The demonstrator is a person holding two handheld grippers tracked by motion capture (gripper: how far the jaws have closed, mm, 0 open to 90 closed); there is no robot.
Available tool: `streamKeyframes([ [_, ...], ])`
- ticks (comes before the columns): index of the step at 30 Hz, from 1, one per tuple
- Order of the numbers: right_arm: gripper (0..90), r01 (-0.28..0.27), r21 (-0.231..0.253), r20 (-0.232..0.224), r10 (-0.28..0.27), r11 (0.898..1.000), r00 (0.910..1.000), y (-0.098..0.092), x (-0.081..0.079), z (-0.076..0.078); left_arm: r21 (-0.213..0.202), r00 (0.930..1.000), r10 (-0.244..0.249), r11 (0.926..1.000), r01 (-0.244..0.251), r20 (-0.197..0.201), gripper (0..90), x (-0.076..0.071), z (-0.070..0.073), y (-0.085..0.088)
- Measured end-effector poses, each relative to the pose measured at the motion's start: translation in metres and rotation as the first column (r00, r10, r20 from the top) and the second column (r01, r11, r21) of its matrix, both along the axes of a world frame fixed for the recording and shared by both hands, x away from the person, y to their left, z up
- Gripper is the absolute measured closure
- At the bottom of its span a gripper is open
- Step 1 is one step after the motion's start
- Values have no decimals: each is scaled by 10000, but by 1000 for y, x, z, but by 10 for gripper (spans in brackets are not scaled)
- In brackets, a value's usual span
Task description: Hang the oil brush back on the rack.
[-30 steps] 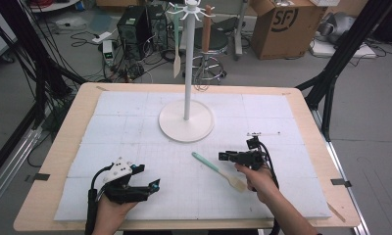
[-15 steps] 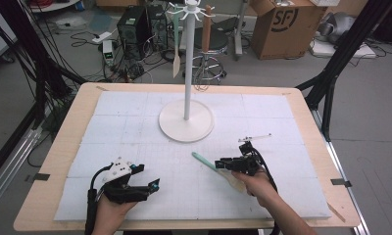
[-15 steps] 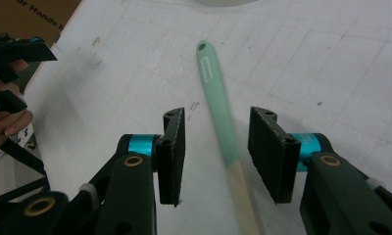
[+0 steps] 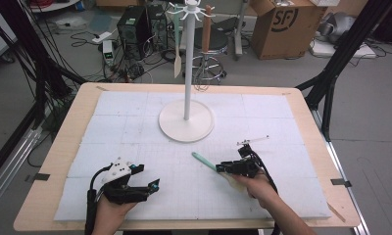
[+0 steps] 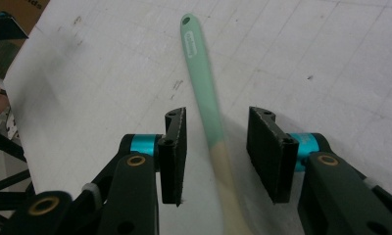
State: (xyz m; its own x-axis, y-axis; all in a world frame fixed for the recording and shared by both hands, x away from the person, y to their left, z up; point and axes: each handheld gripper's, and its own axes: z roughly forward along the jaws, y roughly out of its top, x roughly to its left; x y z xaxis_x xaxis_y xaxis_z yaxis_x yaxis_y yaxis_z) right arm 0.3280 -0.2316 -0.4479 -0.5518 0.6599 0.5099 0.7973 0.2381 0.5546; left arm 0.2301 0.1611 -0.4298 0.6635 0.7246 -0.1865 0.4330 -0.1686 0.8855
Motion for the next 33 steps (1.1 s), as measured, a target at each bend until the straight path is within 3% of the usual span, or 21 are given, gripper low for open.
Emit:
streamKeyframes([
  [11, 640, -369, 180, -266, 374, 9992, 9989, 4, -1, -2, 7, 10000, -15, 10000, 15, -19, 219, 0, 0, -1],
  [14, 676, -320, -28, -174, 319, 9995, 9993, 5, -1, -2, 13, 10000, -15, 10000, 15, -11, 220, 0, 0, -2],
  [20, 658, -412, -236, -18, 412, 9989, 9992, 8, -3, 0, -32, 10000, -2, 10000, 2, -6, 219, 0, 0, -1],
  [26, 657, -478, -109, -206, 476, 9988, 9987, 6, -3, 0, -10, 10000, 5, 10000, -5, -23, 219, 0, -1, 0],
  [33, 747, -540, -747, 281, 562, 9957, 9980, 10, -5, 0, 49, 10000, -67, 10000, 67, -43, 219, 1, -1, -3],
])
